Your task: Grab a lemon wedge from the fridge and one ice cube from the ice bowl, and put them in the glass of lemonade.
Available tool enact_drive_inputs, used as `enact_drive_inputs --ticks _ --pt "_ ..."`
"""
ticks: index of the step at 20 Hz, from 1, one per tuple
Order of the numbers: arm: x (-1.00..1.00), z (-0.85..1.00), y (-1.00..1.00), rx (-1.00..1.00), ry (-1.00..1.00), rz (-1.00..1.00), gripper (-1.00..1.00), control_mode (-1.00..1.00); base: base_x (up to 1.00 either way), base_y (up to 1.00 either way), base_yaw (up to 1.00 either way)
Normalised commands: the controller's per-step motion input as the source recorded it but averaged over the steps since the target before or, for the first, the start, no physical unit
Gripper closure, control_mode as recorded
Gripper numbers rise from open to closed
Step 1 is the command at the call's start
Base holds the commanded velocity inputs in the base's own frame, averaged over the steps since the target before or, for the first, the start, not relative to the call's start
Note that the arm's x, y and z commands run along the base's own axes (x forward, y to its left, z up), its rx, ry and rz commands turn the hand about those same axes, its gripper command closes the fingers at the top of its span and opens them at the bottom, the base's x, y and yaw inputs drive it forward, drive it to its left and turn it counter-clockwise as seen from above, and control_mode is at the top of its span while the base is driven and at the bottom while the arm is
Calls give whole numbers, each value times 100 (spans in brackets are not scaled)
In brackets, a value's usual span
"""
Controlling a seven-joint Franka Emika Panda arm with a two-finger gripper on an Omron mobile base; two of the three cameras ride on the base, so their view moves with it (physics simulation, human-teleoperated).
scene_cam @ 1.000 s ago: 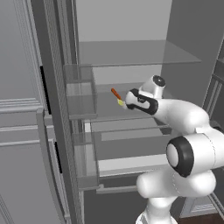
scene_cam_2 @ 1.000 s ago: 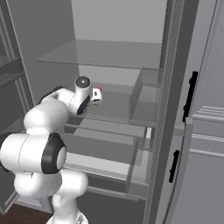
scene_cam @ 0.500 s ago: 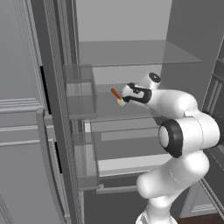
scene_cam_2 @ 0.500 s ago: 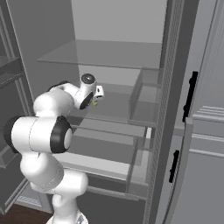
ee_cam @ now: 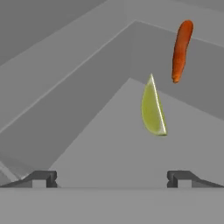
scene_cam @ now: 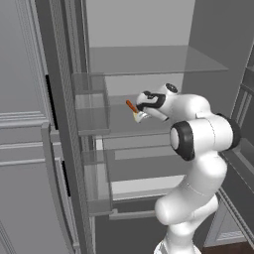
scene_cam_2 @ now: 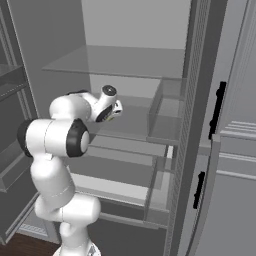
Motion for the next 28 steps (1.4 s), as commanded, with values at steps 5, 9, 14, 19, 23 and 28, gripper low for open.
enact_drive_inputs --ticks 5,9,14,19,23,28 --pt "40 -23 4 -3 6 6 -100 -100 0 0 0" --pt "47 -25 11 -6 2 4 -100 -100 0 0 0" --pt "45 -16 6 -7 0 2 -100 -100 0 0 0" --pt "36 -17 0 -8 0 0 -100 -100 0 0 0" --pt "28 -22 0 -8 0 0 -100 -100 0 0 0" --pt "-1 -31 0 -7 2 0 100 -100 0 0 0"
